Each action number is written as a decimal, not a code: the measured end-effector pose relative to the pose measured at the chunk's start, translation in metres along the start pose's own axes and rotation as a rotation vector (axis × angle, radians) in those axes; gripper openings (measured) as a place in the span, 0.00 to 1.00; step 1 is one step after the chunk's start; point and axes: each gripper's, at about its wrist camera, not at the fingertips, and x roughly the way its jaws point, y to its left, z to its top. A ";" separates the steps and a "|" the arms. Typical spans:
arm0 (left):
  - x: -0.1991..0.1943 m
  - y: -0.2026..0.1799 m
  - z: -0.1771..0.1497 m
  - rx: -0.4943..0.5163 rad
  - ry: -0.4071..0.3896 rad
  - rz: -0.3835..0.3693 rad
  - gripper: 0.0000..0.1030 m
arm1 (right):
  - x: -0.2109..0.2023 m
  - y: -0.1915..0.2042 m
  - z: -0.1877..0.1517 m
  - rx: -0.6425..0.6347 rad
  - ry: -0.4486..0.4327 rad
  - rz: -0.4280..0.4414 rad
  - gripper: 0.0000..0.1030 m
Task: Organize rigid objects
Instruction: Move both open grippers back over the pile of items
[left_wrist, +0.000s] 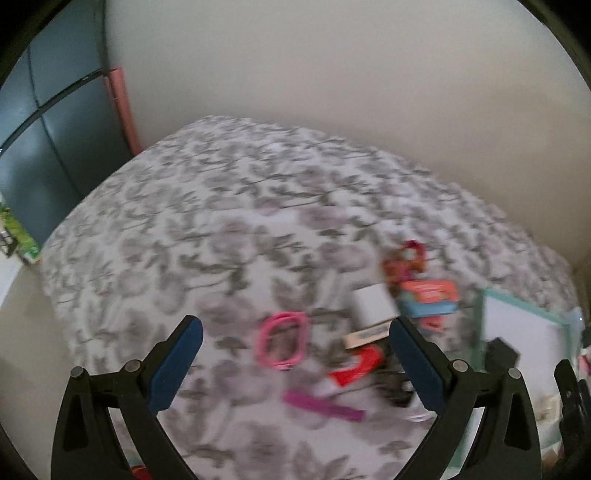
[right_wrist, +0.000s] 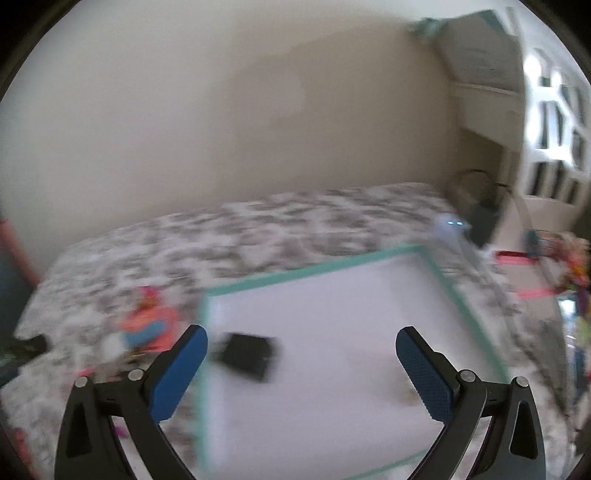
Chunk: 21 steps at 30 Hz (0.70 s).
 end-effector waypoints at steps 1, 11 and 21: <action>0.001 0.006 0.000 -0.003 0.006 0.010 0.98 | 0.001 0.010 -0.001 -0.019 0.008 0.030 1.00; 0.028 0.050 -0.003 -0.105 0.131 0.021 0.98 | 0.018 0.094 -0.032 -0.274 0.155 0.235 1.00; 0.068 0.025 -0.027 -0.050 0.321 -0.064 0.98 | 0.058 0.122 -0.069 -0.381 0.339 0.278 0.97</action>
